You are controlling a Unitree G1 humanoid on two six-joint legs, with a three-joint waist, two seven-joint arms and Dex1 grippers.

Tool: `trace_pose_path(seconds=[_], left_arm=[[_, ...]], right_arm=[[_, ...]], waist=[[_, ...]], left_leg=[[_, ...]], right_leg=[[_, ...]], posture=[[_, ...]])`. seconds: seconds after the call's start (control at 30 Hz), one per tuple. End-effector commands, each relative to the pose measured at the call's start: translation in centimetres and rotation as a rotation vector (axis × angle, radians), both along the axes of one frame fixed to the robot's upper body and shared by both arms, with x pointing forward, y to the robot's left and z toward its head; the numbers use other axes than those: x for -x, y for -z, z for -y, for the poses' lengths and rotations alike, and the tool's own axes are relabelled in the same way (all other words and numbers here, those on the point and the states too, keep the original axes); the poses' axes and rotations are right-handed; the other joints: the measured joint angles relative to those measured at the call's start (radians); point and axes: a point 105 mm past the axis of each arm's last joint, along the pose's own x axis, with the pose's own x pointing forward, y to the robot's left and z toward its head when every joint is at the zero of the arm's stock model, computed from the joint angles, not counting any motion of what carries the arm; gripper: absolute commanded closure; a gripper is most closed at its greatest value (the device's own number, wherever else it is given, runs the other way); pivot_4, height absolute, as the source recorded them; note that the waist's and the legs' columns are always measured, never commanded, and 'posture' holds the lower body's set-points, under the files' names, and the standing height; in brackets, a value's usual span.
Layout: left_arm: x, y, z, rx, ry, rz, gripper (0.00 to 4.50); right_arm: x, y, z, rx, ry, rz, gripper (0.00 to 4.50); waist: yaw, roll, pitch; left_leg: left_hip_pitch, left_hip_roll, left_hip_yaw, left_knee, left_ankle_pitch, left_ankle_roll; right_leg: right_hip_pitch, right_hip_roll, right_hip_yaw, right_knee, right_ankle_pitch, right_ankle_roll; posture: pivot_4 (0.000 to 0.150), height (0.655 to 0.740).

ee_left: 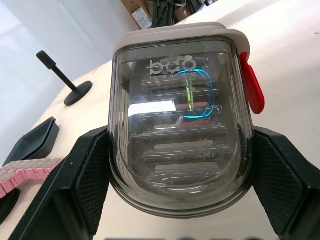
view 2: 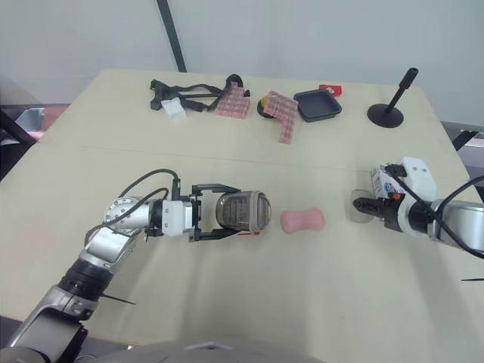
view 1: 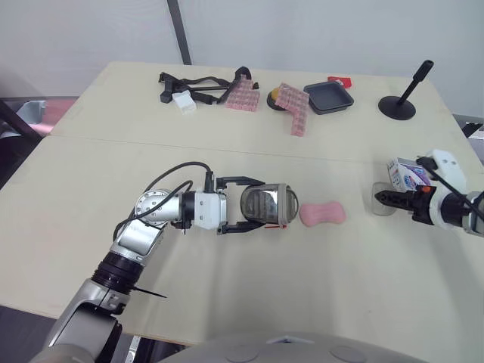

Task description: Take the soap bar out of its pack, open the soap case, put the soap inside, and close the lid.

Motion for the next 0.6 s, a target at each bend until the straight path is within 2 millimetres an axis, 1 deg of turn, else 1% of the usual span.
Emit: trace_pose_path(seconds=[0.03,0.33,0.4,0.57,0.6], left_arm=[[-0.1,-0.7,0.0,0.017,-0.001,0.022,1.04],[-0.3,-0.7,-0.1,0.022,-0.017,0.022,1.04],[-0.3,-0.7,-0.2,0.022,-0.023,0.021,1.04],[-0.4,-0.7,-0.2,0.024,-0.030,0.021,1.04],[-0.4,-0.7,-0.2,0.024,-0.031,0.020,1.04]], right_arm=[[-0.8,-0.5,0.1,0.007,0.017,0.022,2.50],[-2.3,0.4,0.2,-0.001,0.051,0.010,2.50],[-2.4,0.5,0.1,0.005,0.048,0.008,1.49],[-2.7,0.4,-0.1,-0.005,0.047,0.018,0.01],[-2.7,0.4,-0.1,-0.010,0.046,0.020,0.01]], waist=[[-0.001,0.000,0.000],[-0.002,0.000,0.000],[-0.003,0.000,0.000],[-0.003,0.000,0.000],[-0.003,0.000,0.000]], left_leg=[[0.000,0.000,0.000,0.000,0.000,0.000],[0.001,-0.001,0.000,0.000,0.000,-0.001],[0.001,0.000,0.000,0.000,0.000,-0.001],[0.001,-0.001,0.000,0.000,-0.001,-0.001],[0.001,-0.001,0.000,0.000,-0.001,-0.001]], right_leg=[[0.000,0.000,0.000,0.000,0.000,0.000],[0.001,0.000,0.000,0.000,0.000,0.000],[0.001,0.001,0.000,0.000,0.000,0.000],[0.001,0.001,0.000,0.000,0.000,0.000],[0.001,0.001,0.000,0.000,0.000,0.000]], posture=[[0.150,0.7398],[0.150,0.7398],[0.150,0.7398],[0.150,0.7398],[0.150,0.7398]])
